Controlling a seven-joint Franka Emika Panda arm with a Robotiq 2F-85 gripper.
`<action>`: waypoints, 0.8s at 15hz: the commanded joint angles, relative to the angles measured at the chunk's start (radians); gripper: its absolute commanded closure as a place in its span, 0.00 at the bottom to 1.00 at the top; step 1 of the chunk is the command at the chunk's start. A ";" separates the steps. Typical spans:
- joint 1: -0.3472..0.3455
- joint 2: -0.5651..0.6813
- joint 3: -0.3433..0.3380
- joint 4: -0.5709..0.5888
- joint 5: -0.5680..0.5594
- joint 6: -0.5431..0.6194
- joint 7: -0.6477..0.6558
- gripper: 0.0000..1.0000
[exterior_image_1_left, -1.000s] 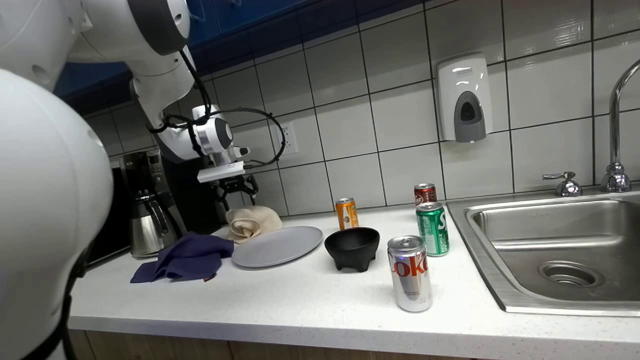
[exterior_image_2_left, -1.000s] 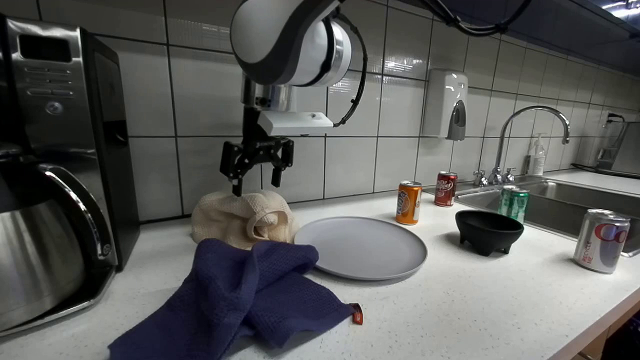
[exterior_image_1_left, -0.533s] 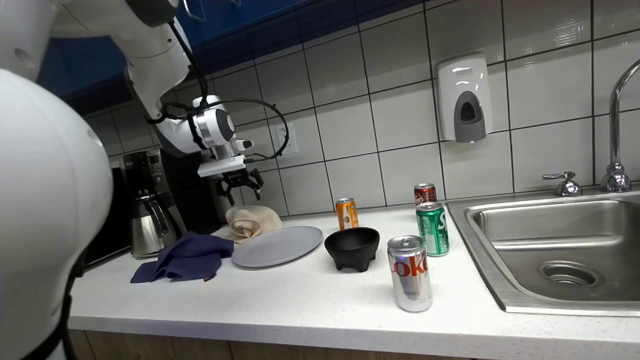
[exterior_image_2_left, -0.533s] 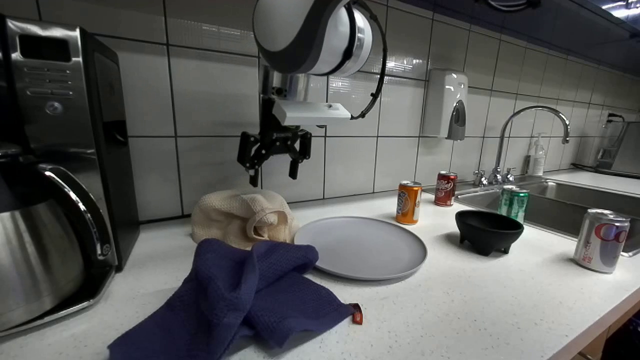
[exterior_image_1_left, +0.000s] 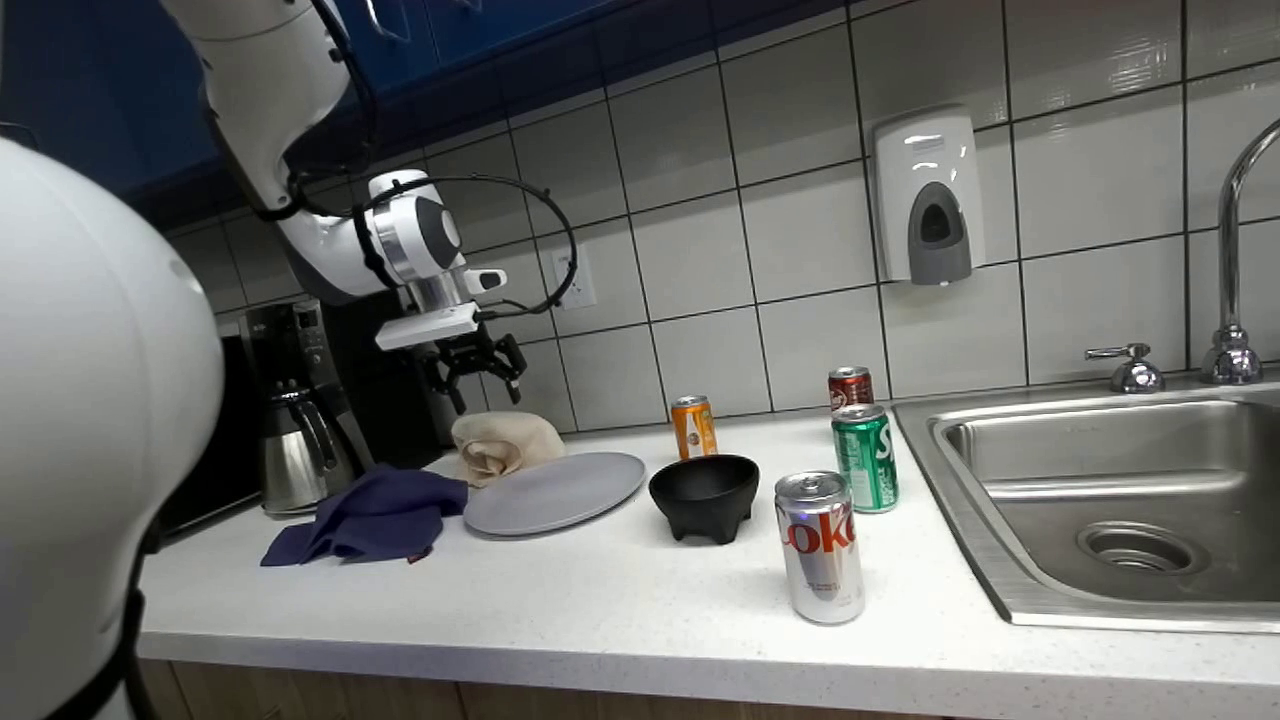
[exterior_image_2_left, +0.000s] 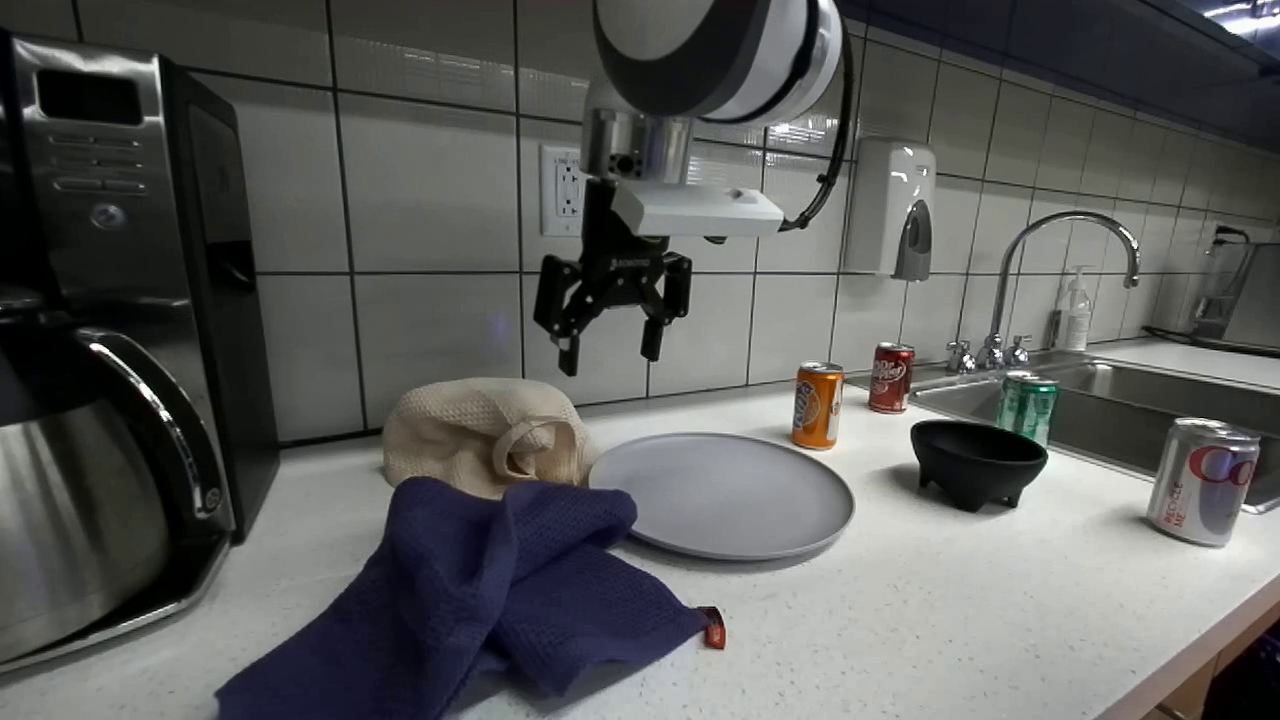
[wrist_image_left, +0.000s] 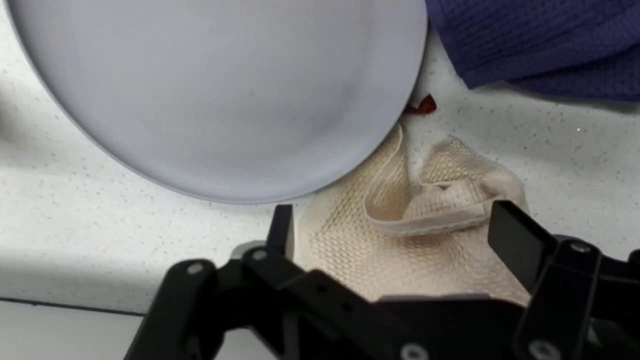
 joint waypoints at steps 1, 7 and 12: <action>-0.037 -0.163 0.010 -0.205 -0.002 0.049 0.030 0.00; -0.112 -0.347 0.013 -0.443 0.013 0.103 0.002 0.00; -0.181 -0.499 0.005 -0.613 0.023 0.126 -0.018 0.00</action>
